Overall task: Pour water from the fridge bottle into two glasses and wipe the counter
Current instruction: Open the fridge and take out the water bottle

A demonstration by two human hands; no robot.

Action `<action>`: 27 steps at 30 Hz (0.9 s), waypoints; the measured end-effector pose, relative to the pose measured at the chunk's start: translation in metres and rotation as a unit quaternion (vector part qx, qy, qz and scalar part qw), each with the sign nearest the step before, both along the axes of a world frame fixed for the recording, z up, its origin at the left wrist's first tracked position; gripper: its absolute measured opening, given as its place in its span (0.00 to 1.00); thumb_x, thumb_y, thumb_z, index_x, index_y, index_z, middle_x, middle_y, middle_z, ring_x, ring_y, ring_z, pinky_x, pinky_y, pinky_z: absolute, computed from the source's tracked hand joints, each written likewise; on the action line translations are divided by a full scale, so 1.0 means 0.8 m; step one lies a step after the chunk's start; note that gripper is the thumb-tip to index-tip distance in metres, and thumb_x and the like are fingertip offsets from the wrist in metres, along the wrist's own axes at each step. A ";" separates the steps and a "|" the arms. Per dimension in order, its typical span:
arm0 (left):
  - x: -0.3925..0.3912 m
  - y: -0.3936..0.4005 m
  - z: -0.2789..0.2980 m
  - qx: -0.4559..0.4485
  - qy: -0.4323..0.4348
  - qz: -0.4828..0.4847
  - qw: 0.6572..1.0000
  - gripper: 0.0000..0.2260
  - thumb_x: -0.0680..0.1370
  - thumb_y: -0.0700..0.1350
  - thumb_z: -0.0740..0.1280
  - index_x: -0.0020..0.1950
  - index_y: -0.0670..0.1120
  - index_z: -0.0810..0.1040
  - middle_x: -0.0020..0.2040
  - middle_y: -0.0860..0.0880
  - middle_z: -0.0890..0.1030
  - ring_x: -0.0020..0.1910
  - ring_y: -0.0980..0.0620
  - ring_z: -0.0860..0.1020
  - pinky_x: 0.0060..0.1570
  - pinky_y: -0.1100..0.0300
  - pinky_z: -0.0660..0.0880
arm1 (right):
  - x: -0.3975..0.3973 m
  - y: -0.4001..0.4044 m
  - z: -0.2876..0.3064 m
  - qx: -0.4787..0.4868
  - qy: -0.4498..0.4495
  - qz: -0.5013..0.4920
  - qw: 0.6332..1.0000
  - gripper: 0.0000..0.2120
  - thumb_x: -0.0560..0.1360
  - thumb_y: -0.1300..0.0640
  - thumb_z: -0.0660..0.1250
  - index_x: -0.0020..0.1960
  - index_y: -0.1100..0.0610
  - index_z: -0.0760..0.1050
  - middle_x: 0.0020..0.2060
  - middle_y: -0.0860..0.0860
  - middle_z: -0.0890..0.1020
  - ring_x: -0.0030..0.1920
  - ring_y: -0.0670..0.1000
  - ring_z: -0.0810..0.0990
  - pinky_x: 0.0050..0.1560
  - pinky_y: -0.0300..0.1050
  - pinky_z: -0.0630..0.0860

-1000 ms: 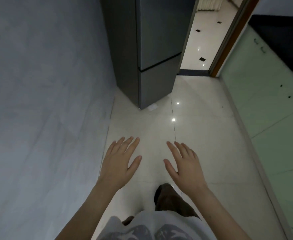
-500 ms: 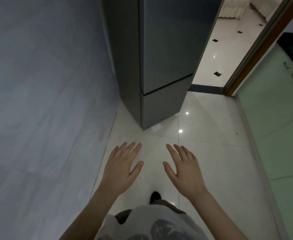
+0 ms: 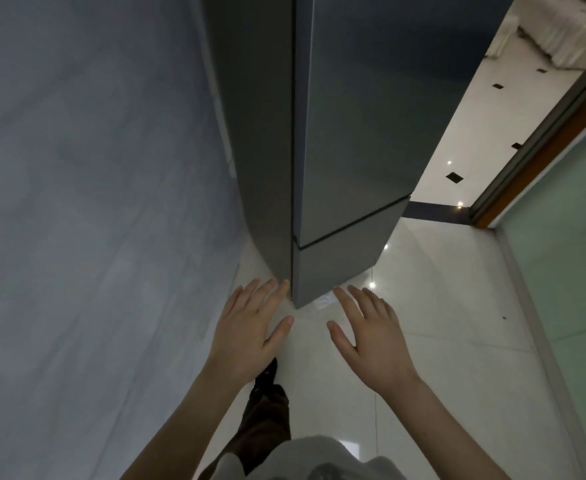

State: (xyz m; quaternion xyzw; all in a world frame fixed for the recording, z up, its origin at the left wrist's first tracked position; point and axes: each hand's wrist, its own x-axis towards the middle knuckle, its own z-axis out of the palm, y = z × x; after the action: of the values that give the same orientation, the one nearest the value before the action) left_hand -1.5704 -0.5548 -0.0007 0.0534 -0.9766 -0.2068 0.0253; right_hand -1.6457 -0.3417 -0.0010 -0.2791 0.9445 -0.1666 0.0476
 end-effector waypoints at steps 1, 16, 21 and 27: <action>-0.014 -0.014 -0.008 -0.002 -0.004 -0.006 1.000 0.29 0.79 0.64 0.41 0.76 0.53 0.58 0.74 0.51 0.66 0.74 0.49 0.63 0.74 0.50 0.54 | -0.012 -0.014 -0.006 0.000 -0.001 -0.005 1.000 0.28 0.80 0.39 0.49 0.75 0.50 0.63 0.70 0.54 0.72 0.71 0.56 0.68 0.71 0.55 0.64; -0.259 -0.220 0.052 -0.020 0.054 -0.107 0.993 0.28 0.79 0.63 0.45 0.77 0.55 0.56 0.76 0.54 0.61 0.76 0.51 0.58 0.74 0.50 0.55 | -0.197 -0.210 0.057 -0.027 0.067 -0.021 0.997 0.27 0.81 0.40 0.51 0.76 0.51 0.61 0.70 0.53 0.72 0.70 0.56 0.69 0.70 0.49 0.62; -0.343 -0.246 0.102 -0.029 0.156 -0.097 0.982 0.26 0.80 0.60 0.50 0.77 0.54 0.59 0.75 0.52 0.64 0.75 0.49 0.60 0.72 0.48 0.59 | -0.262 -0.227 0.133 -0.025 0.162 0.041 0.986 0.27 0.81 0.41 0.52 0.76 0.51 0.62 0.70 0.53 0.71 0.69 0.57 0.69 0.67 0.50 0.66; -0.418 -0.253 0.172 0.067 0.291 -0.064 0.952 0.25 0.81 0.57 0.52 0.77 0.52 0.58 0.76 0.51 0.62 0.75 0.52 0.59 0.73 0.49 0.59 | -0.322 -0.242 0.232 0.032 0.338 0.178 0.924 0.25 0.80 0.45 0.57 0.72 0.57 0.69 0.63 0.59 0.76 0.61 0.60 0.74 0.54 0.54 0.73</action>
State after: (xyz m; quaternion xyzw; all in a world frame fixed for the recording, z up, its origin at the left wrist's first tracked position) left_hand -1.9047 -0.7569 0.1373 -0.0702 -0.9121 -0.2800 0.2912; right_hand -1.9031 -0.5352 0.1844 -0.4804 0.8443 -0.0205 -0.2365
